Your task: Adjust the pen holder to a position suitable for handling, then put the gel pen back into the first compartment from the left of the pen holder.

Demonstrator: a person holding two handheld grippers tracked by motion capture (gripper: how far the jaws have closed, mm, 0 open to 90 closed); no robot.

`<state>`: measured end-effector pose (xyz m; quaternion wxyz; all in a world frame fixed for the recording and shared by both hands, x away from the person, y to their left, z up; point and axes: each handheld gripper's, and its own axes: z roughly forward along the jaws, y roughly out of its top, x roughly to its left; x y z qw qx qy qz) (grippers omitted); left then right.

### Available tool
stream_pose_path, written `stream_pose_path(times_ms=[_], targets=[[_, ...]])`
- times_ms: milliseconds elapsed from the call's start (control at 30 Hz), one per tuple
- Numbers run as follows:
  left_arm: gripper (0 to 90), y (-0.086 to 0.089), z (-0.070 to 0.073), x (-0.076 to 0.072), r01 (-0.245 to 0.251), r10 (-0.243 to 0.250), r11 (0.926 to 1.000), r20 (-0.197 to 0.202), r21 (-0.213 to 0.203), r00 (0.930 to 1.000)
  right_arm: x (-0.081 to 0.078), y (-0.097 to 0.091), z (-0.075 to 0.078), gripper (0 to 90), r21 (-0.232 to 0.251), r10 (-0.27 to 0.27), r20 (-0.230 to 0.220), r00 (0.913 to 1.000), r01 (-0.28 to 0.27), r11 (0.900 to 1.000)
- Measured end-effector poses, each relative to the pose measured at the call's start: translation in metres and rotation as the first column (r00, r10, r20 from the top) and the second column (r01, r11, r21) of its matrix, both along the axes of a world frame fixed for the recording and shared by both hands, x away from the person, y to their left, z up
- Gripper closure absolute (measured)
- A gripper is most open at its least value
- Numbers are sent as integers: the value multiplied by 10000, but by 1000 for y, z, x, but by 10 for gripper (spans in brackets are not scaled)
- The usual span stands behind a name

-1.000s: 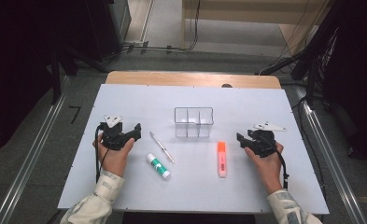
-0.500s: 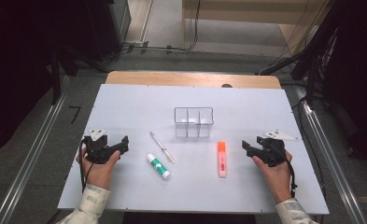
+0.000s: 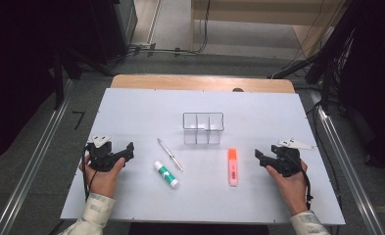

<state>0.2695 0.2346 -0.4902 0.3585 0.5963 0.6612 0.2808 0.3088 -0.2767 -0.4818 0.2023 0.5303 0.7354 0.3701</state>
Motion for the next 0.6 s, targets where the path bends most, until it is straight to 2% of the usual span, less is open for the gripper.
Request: stream_pose_path(times_ms=[600], targets=[[139, -1, -1, -1, -9, 9, 10000, 28, -23, 10000, -3, 13, 1, 299, 0, 424, 115, 9990, -424, 9991]])
